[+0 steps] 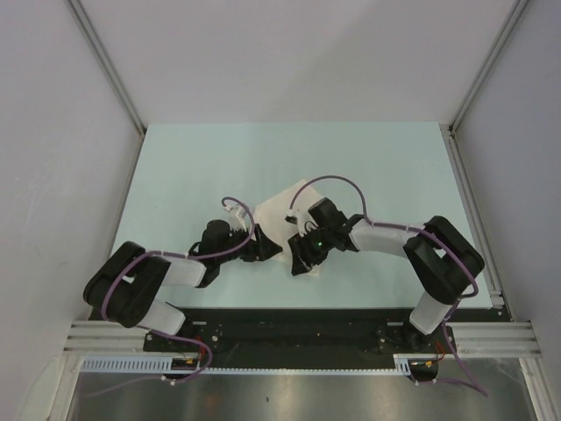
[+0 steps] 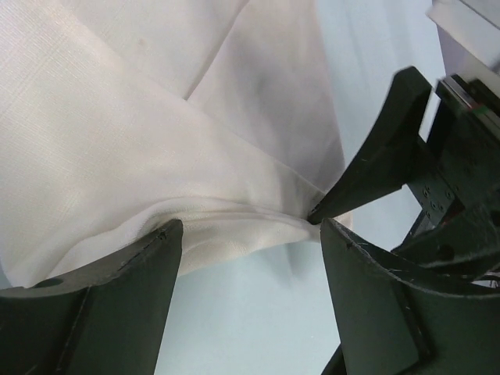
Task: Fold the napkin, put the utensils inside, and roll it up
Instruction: Roll the napkin with the utensil
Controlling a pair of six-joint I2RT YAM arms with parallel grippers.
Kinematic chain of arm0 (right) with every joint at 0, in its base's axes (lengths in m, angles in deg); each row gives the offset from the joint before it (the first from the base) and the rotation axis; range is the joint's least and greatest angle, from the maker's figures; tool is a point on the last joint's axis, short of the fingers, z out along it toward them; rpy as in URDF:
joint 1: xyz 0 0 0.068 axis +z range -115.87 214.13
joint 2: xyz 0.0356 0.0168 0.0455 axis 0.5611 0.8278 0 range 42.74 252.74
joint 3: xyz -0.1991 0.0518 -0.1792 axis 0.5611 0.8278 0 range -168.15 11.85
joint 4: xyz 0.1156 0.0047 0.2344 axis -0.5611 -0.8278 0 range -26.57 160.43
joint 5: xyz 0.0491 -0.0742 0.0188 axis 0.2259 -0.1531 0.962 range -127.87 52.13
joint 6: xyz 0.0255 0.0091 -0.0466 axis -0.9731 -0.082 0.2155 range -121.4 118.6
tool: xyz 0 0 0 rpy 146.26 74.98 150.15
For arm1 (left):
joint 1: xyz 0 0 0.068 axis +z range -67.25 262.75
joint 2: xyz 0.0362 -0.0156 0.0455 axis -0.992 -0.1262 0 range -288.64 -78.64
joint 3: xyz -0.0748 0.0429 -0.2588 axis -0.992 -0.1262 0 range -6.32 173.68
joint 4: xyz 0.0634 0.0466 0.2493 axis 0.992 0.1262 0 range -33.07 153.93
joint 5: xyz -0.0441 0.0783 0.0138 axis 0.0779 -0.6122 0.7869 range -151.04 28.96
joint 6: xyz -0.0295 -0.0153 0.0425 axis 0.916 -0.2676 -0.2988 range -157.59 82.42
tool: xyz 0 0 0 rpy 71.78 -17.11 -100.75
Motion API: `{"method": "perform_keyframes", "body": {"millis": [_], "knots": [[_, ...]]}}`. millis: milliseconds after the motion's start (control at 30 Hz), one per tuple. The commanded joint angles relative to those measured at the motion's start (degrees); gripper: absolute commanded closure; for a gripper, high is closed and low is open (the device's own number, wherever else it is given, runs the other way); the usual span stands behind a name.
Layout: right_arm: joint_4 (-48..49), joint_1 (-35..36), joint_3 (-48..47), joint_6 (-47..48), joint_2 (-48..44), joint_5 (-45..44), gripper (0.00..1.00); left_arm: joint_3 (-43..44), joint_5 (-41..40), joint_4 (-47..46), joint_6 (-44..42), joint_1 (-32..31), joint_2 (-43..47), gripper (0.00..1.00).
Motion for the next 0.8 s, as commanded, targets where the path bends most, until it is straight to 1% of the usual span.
{"method": "perform_keyframes", "body": {"millis": [0, 133, 167, 233, 267, 367, 400, 467, 500, 533, 567, 600, 700, 733, 767], "knots": [[4.7, 3.5, 3.9, -0.6, -4.7, -14.0, 0.42, 0.3, -3.2, 1.7, -0.9, 1.6, -1.7, 0.23], [6.9, 8.1, 4.7, 0.6, -5.9, -21.4, 0.43, 0.8, -2.7, 1.7, -0.9, 1.6, -2.1, 0.23], [7.1, 9.0, 4.8, 0.7, -6.3, -24.8, 0.43, 0.8, -2.7, 1.7, -0.9, 1.7, -2.2, 0.23], [7.8, 11.5, 4.8, 1.2, -6.2, -28.9, 0.43, 0.9, -2.7, 1.7, -0.9, 1.7, -2.1, 0.23], [7.7, 12.4, 4.7, 1.4, -5.6, -32.2, 0.43, 0.9, -2.6, 1.7, -0.9, 1.7, -2.0, 0.23], [7.7, 13.5, 4.3, 1.2, -4.4, -37.0, 0.45, 1.0, -2.2, 1.7, -0.7, 1.8, -1.8, 0.23], [7.3, 13.6, 4.2, 1.0, -3.3, -37.9, 0.48, 1.1, -2.2, 1.8, -0.8, 1.9, -1.7, 0.23], [6.5, 13.6, 3.6, 0.5, -2.0, -38.7, 0.58, 1.4, -1.6, 2.0, -1.0, 2.0, -1.4, 0.23], [5.2, 13.7, 3.1, 0.3, -1.0, -39.0, 0.72, 1.5, -1.3, 2.1, -1.1, 2.1, -0.9, 0.23], [4.3, 13.7, 2.7, 0.3, -0.5, -38.3, 0.79, 1.7, -1.2, 2.5, -1.2, 2.3, -0.5, 0.22], [2.7, 13.9, 2.4, 0.3, 0.0, -37.9, 0.96, 2.0, -0.6, 3.0, -1.2, 2.4, 0.5, 0.21], [1.9, 14.0, 1.8, 0.3, 0.1, -36.9, 1.0, 2.8, -0.4, 4.4, -1.3, 2.8, 1.3, 0.21], [-1.2, 13.4, 1.0, -0.5, -0.5, -29.7, 1.0, 5.1, -0.2, 8.4, -1.8, 4.1, 5.6, 0.17], [-2.3, 13.1, -0.2, -1.6, -0.6, -25.0, 1.0, 5.8, -0.4, 9.8, -2.0, 4.5, 7.0, 0.16], [-4.5, 12.5, -1.1, -2.3, -0.7, -22.7, 1.0, 6.5, -0.8, 11.4, -2.9, 4.8, 8.6, 0.14]]}}
